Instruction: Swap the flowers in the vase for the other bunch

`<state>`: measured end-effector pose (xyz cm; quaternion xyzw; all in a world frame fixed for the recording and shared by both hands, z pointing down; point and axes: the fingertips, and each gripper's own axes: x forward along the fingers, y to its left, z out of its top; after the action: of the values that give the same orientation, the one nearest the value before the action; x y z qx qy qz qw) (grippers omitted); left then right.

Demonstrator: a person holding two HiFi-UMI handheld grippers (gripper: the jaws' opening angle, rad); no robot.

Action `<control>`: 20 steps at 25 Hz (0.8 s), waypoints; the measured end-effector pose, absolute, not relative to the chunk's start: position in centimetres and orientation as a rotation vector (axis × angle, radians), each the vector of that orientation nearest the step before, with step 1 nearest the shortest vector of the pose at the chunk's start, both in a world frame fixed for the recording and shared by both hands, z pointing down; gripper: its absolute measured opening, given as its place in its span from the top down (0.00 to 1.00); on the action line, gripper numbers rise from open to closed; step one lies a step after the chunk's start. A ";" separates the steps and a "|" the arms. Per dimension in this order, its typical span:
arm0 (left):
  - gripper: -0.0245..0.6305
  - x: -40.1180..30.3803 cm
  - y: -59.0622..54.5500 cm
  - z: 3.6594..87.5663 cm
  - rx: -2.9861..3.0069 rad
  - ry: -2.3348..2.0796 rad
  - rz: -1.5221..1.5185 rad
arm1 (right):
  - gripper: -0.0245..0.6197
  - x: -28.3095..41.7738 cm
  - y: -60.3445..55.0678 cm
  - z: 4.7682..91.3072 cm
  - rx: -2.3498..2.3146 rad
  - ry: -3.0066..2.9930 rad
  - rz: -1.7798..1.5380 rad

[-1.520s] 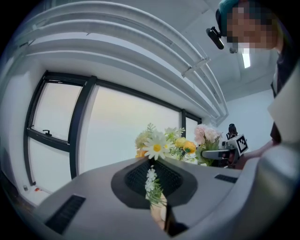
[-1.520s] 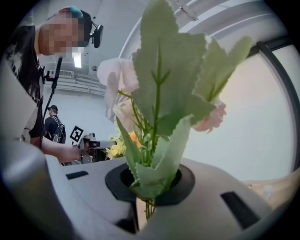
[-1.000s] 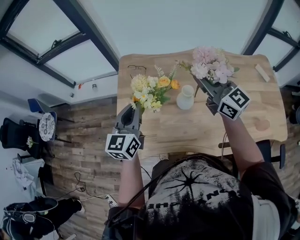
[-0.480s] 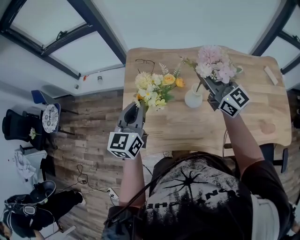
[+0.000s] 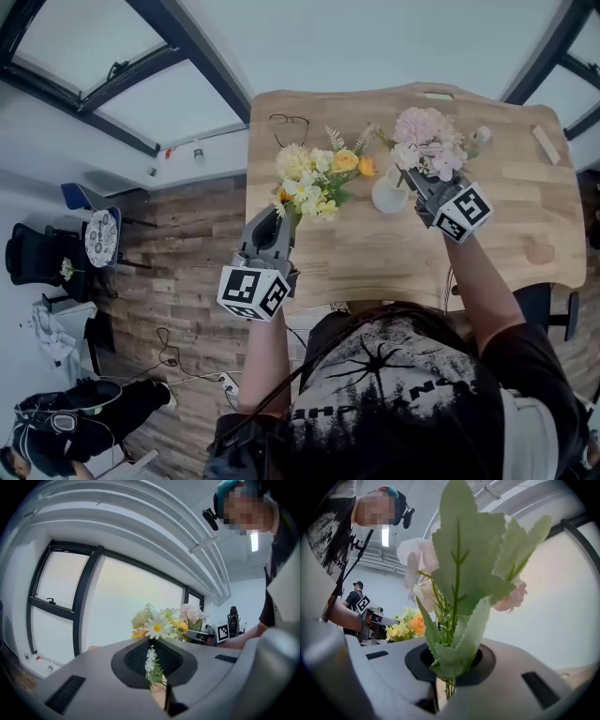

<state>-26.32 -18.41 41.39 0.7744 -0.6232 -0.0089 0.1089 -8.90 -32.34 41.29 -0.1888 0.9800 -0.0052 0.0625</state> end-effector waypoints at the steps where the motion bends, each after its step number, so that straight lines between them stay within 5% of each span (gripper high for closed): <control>1: 0.93 -26.4 -18.4 41.5 2.279 -1.827 -0.025 | 0.91 -9.0 -32.2 41.7 -0.576 2.970 -0.012; 15: 0.93 -26.7 -18.9 42.9 2.279 -1.761 -0.001 | 0.90 -10.2 -31.7 45.0 -0.659 3.017 0.005; 20: 0.93 -26.7 -18.9 43.2 2.272 -1.755 0.021 | 0.82 -10.0 -31.8 45.6 -0.684 3.015 -0.009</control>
<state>-26.69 -18.92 43.20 0.7841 -0.6057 0.0074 0.1350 -9.97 -31.85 45.58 -0.2212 0.9749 -0.0031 0.0252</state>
